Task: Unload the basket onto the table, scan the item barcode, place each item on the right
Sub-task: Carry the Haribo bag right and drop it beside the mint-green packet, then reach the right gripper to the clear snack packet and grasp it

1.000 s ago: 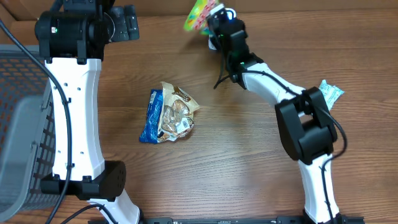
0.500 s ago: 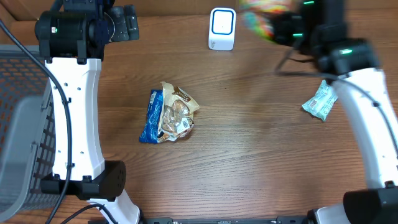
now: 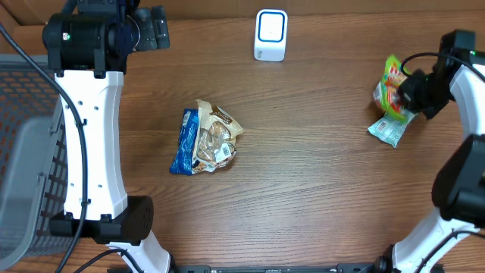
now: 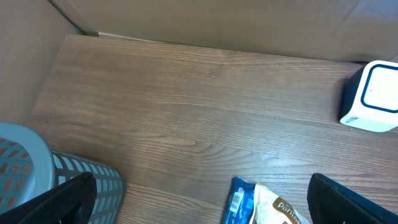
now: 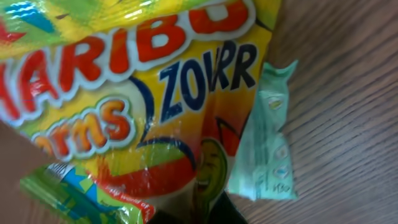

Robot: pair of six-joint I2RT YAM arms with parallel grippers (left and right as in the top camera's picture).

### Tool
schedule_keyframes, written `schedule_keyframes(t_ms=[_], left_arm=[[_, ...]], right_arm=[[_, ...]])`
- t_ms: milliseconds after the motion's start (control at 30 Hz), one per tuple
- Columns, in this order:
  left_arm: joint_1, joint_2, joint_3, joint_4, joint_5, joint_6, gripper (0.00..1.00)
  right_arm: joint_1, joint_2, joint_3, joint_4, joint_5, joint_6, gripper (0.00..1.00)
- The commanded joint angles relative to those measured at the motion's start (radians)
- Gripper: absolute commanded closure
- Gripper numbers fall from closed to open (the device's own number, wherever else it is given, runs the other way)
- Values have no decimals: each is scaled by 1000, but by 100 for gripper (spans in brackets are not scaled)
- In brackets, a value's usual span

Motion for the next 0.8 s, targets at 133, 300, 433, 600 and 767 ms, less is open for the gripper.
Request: schedule_keyframes(t_ms=[133,300,433,600,767], left_arm=[[-2,3,1,3,-10,-6,0],[-2,3,1,3,-10,-6,0],[-2,3,1,3,-10,-6,0],[-2,3,1,3,-10,-6,0],[-2,3,1,3,-10,-6,0]], right_arm=[[-6,13,32,-31,-77,-119,31],[-6,-4,129,-134,-91,-175,31],[2,-40,232,-200,-166,-255,31],[46,-83,295,-213,-297,-294,32],[153,-76,273,-180,-383,-295,31]])
